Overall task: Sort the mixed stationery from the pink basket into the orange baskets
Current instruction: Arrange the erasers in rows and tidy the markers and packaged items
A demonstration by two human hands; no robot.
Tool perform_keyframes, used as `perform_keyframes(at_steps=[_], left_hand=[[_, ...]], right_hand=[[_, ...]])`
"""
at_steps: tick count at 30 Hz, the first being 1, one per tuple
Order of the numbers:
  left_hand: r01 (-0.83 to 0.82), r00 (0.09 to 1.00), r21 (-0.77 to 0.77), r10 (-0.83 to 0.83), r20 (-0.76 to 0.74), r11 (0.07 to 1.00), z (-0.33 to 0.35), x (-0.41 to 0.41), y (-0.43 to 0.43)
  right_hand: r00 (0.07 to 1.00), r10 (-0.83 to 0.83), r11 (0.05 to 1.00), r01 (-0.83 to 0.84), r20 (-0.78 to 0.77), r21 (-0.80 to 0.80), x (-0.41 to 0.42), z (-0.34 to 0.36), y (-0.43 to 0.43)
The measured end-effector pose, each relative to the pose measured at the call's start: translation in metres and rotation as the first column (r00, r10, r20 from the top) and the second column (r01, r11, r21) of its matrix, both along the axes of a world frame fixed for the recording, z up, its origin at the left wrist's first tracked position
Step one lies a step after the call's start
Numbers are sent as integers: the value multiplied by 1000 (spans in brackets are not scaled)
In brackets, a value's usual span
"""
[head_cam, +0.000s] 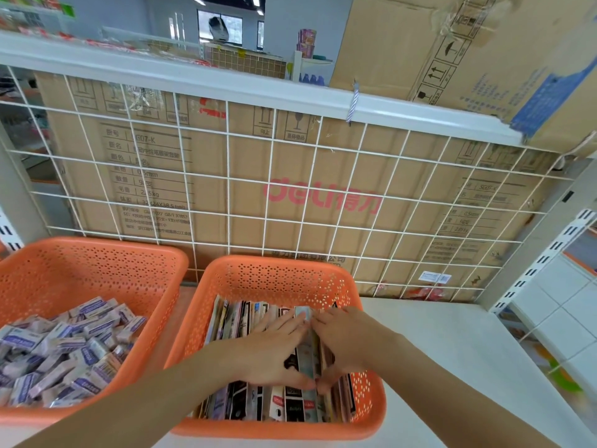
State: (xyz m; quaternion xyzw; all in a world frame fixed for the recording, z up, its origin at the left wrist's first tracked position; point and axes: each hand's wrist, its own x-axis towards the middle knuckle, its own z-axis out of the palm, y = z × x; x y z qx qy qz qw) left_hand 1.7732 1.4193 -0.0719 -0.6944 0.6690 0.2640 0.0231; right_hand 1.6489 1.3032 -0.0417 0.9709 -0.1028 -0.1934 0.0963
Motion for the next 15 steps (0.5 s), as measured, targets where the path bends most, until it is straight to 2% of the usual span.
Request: perform_keyframes(at_steps=[2, 7, 12, 15], left_hand=[[12, 1000, -1, -12, 4, 1000, 1, -6, -3], [62, 998, -2, -62, 2, 998, -1, -17, -16], [133, 973, 28, -136, 187, 991, -7, -18, -19], [104, 955, 18, -105, 277, 994, -10, -16, -14]], right_hand=[[998, -17, 999, 14, 64, 51, -3, 6, -3], [992, -25, 1000, 24, 124, 13, -17, 11, -12], [982, -71, 997, 76, 173, -20, -22, 10, -11], [980, -79, 997, 82, 183, -9, -23, 7, -10]])
